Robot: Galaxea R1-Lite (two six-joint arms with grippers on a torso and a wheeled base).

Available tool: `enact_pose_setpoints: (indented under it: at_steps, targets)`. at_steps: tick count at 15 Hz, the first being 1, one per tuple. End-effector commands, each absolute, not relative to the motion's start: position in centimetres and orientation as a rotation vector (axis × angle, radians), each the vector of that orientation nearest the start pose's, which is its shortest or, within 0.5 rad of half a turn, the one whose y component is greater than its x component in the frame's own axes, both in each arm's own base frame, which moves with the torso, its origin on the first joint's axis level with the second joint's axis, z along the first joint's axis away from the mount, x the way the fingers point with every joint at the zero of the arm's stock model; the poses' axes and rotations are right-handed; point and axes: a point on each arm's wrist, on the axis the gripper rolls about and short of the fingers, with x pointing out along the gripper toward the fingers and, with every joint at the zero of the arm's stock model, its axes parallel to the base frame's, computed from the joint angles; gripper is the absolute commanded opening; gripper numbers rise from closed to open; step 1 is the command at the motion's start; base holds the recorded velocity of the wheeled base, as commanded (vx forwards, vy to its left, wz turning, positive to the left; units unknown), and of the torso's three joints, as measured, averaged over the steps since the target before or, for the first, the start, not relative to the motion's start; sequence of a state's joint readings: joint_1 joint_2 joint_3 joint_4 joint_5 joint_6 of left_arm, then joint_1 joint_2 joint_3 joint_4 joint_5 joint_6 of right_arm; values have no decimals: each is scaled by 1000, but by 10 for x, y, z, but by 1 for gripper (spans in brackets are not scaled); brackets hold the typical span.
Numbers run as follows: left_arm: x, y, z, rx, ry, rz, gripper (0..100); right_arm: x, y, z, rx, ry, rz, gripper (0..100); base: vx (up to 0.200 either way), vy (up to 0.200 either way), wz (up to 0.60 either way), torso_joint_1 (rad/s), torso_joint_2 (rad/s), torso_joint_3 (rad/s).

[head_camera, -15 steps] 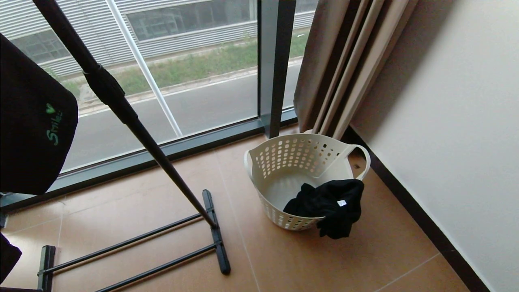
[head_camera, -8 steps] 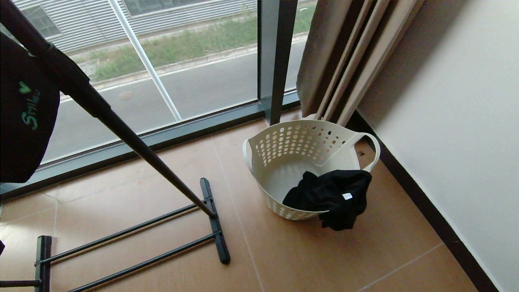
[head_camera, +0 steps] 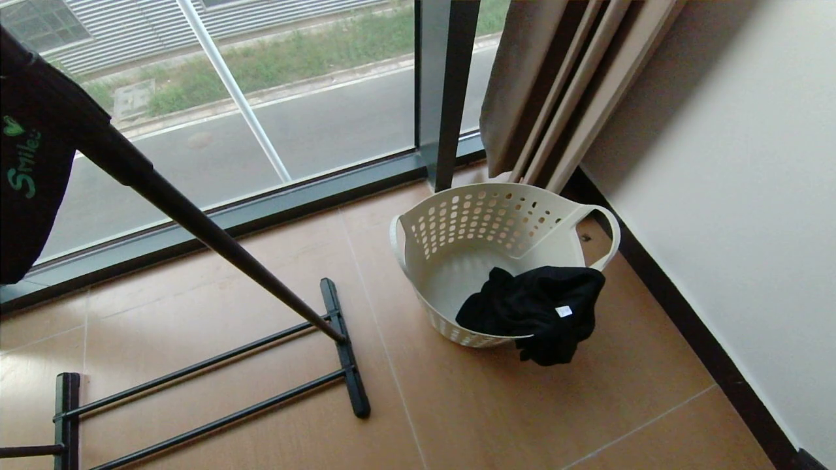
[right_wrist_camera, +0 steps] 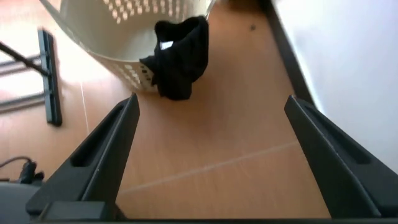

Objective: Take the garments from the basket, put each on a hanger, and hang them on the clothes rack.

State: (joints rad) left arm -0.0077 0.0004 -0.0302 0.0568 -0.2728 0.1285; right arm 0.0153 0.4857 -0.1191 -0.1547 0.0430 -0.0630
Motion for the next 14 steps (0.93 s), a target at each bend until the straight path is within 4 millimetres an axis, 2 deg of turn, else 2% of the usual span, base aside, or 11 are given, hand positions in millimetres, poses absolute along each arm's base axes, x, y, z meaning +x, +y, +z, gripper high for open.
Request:
enact_pose_setpoints:
  at_steps: [1, 2, 4, 7, 8, 9, 11, 14]
  targets:
    - [-26, -6, 78, 126, 9, -282, 100, 115, 5, 151, -140, 430, 118, 100, 0, 0, 0, 0, 0, 0]
    - [-26, -6, 78, 126, 9, -282, 100, 127, 6, 155, -175, 437, 148, 100, 0, 0, 0, 0, 0, 0]
    - [-26, -6, 78, 127, 9, -282, 100, 168, 10, 169, -313, 432, 258, 100, 0, 0, 0, 0, 0, 0]
    - [-26, -6, 78, 126, 9, -282, 100, 223, 14, 179, -526, 424, 329, 100, 0, 0, 0, 0, 0, 0]
    - [-26, -6, 78, 126, 9, -282, 100, 240, 20, 177, -600, 420, 365, 100, 0, 0, 0, 0, 0, 0]
    - [-26, -6, 78, 126, 9, -282, 100, 247, 22, 177, -639, 416, 381, 100, 0, 0, 0, 0, 0, 0]
    - [-26, -6, 78, 126, 9, -282, 100, 282, 36, 171, -771, 401, 437, 100, 0, 0, 0, 0, 0, 0]
    - [-26, -6, 78, 126, 9, -282, 100, 318, 41, 162, -976, 379, 494, 100, 0, 0, 0, 0, 0, 0]
